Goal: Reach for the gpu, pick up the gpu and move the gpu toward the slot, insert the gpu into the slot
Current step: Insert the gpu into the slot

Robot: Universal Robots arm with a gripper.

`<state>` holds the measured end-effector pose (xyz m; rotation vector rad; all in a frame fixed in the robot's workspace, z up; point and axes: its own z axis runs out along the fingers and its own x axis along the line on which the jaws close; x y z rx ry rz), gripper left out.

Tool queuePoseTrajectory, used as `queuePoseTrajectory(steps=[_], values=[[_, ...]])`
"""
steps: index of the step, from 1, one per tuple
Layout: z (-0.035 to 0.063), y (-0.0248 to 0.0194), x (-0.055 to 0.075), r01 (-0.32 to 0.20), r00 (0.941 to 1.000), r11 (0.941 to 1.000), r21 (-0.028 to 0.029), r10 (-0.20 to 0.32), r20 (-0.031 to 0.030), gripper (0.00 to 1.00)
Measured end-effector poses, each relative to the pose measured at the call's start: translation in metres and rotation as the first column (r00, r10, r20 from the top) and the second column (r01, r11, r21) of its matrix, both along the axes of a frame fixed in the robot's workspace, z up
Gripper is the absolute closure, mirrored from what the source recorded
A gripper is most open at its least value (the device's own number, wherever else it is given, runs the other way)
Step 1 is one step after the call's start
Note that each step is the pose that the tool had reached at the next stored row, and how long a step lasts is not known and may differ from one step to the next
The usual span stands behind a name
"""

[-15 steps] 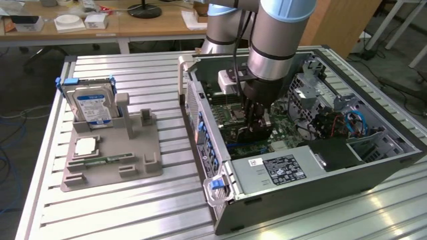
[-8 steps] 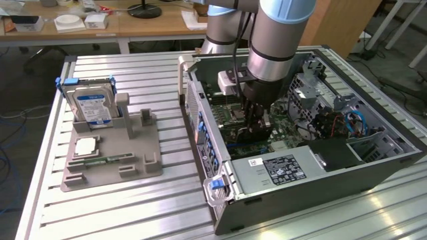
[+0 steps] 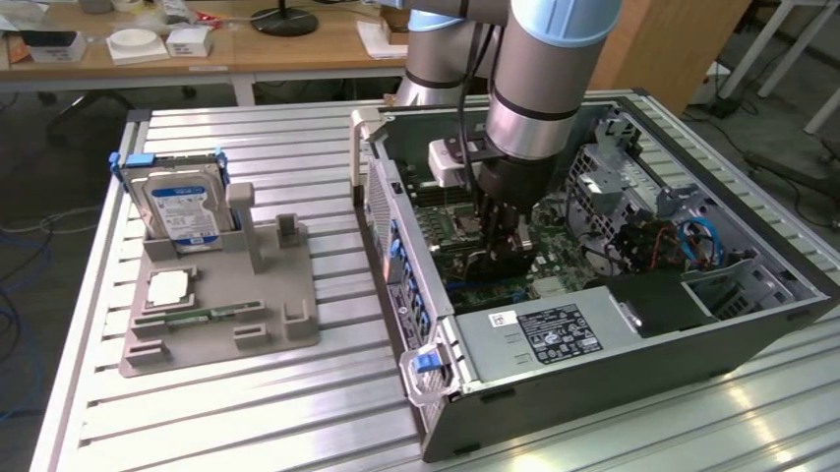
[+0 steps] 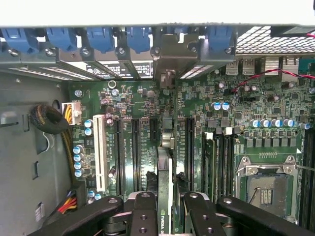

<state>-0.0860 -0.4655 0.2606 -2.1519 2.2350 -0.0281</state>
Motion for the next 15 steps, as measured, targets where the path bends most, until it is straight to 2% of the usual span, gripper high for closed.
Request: queuePoseTrajectory(steps=[3,15], values=[[0.0,0.0018,0.0001,0.0,1.0,1.0,0.0017,0.0,-0.0002,0.75],[-0.0013,0.0022,0.0,0.0,1.0,1.0,0.0034,0.0,-0.0001,0.75]])
